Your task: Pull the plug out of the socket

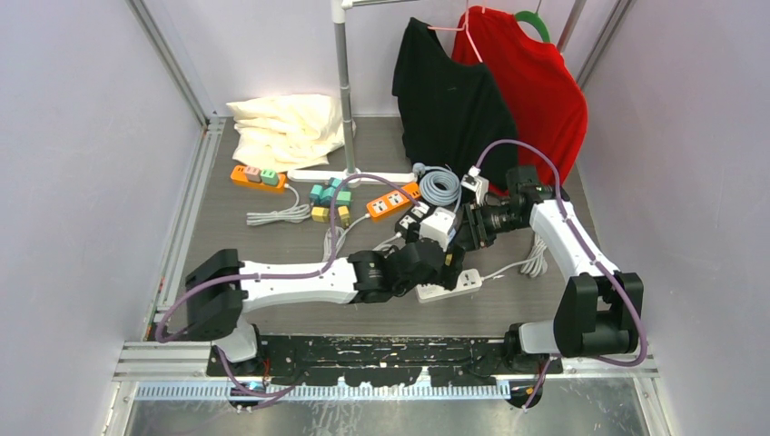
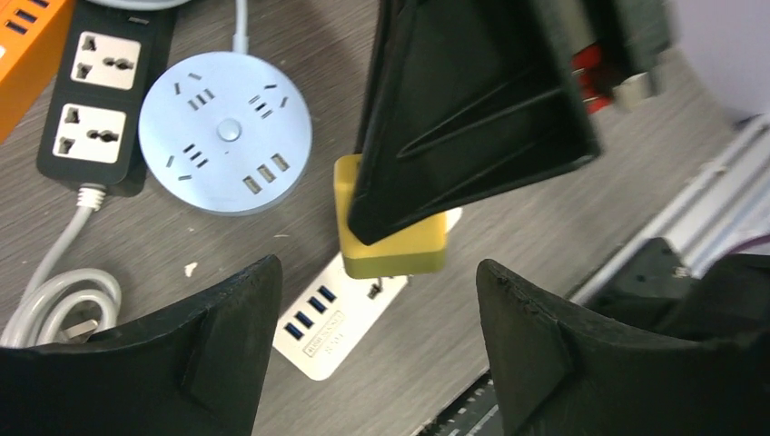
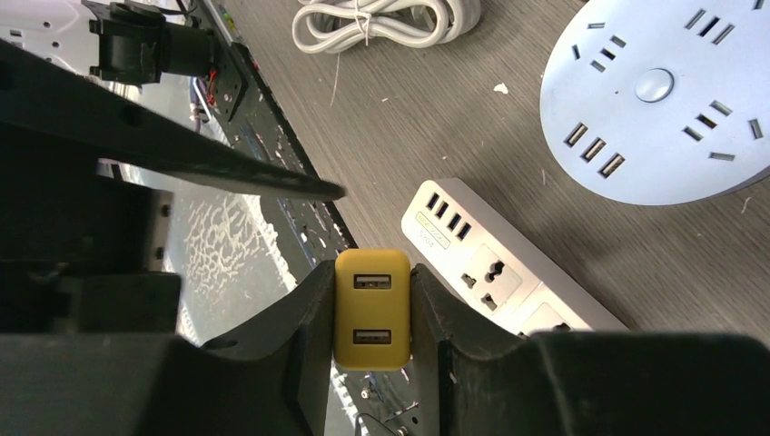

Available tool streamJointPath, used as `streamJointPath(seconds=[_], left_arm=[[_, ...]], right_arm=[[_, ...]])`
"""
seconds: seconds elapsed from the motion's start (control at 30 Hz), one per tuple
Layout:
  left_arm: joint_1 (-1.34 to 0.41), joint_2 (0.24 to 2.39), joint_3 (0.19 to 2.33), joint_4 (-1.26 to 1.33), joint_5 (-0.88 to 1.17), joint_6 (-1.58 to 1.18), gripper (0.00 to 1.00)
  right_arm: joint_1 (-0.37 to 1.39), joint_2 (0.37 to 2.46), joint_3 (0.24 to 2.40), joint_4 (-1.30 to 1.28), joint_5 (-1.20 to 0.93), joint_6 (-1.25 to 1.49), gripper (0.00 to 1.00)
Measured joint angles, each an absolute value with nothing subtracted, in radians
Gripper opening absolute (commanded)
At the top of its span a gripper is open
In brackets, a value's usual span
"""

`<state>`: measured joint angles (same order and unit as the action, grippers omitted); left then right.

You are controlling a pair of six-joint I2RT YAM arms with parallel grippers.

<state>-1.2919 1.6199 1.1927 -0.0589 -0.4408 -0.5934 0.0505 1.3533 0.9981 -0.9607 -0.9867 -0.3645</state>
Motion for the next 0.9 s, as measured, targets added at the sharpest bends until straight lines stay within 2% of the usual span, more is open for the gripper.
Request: streamJointPath(seconds=[0.13, 0.37, 0.43, 0.53, 0.6, 0.7, 0.77, 0.9], left_arm=[[-1.292, 1.692, 1.227, -0.101, -0.476, -0.57, 0.77], [-1.292, 1.769, 1.302, -0.11, -0.487, -0.558, 0.67], [-1.292, 1.781, 1.316, -0.11, -0.491, -0.551, 0.55], [-1.292, 1.784, 1.32, -0.109, -0.503, -0.547, 0.28], [-1.292, 1.784, 1.322, -0.111, -0.512, -0.538, 0.19], [-1.292, 1.784, 1.322, -0.11, -0.516, -0.541, 0.04], [-1.291, 1.783, 1.321, -0.11, -0.517, -0.54, 0.0], [-1.291, 1.755, 1.263, -0.107, -0.52, -0.538, 0.0]], right_arm=[[0.051, 1.365, 1.007, -0.962, -0.991, -0.362, 0.02], [0.053, 1.386, 1.013, -0.97, -1.002, -0.364, 0.04], [0.055, 1.388, 1.013, -0.973, -1.004, -0.364, 0.06], [0.057, 1.388, 1.014, -0.975, -1.006, -0.365, 0.15], [0.057, 1.388, 1.019, -0.973, -1.008, -0.369, 0.21], [0.057, 1.388, 1.021, -0.975, -1.008, -0.377, 0.4], [0.057, 1.388, 1.023, -0.976, -1.008, -0.384, 0.53], [0.057, 1.385, 1.023, -0.983, -1.006, -0.402, 0.7]])
